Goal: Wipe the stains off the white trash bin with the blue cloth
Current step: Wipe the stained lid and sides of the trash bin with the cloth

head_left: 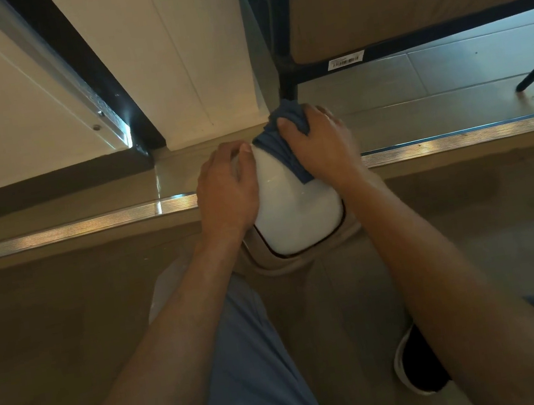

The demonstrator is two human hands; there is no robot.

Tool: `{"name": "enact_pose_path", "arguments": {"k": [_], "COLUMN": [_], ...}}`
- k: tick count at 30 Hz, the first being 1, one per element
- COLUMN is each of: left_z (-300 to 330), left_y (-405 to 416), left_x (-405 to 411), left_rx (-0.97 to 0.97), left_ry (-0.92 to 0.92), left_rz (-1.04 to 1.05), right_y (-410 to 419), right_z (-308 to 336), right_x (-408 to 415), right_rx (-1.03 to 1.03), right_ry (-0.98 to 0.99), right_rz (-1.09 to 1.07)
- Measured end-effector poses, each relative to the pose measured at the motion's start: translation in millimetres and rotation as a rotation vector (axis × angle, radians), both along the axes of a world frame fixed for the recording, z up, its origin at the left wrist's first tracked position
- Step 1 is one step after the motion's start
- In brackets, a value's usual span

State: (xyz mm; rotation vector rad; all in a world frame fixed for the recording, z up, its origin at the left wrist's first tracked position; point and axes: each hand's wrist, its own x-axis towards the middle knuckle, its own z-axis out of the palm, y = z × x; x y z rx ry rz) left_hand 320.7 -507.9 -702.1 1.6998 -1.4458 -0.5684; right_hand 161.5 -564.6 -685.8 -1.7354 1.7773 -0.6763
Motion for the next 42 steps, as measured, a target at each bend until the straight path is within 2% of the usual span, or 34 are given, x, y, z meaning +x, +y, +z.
{"name": "enact_pose_path", "arguments": {"k": [3, 7, 12, 15, 18, 23, 27, 37, 40, 42], "left_z": [0, -2, -3, -3, -2, -2, 0, 0, -1, 0], "left_y": [0, 1, 2, 1, 1, 4, 5, 5, 4, 5], "left_x": [-2, -1, -1, 0, -1, -3, -2, -6, -5, -6], "left_rx": [0.011, 0.002, -0.009, -0.007, -0.001, -0.001, 0.021, 0.023, 0.029, 0.028], "left_ry": [0.001, 0.0, -0.005, -0.01, 0.001, -0.012, -0.037, -0.042, -0.033, -0.029], "left_rz": [0.003, -0.009, -0.002, 0.009, 0.018, 0.013, -0.007, -0.001, 0.018, 0.034], "right_y": [41, 55, 10, -21, -21, 49, 76, -7, -12, 2], "right_z": [-11, -11, 16, 27, 21, 0, -8, 26, 23, 15], "right_x": [-8, -10, -4, 10, 14, 6, -6, 0, 5, 5], "right_rx": [-0.052, 0.093, 0.21, 0.308, 0.253, -0.042, 0.066, 0.314, 0.265, 0.128], "right_ry": [-0.151, -0.28, -0.015, 0.061, 0.022, -0.078, -0.188, 0.0, -0.003, -0.011], "right_rz": [-0.199, -0.294, -0.183, -0.102, -0.111, -0.222, -0.335, -0.193, -0.177, -0.157]}}
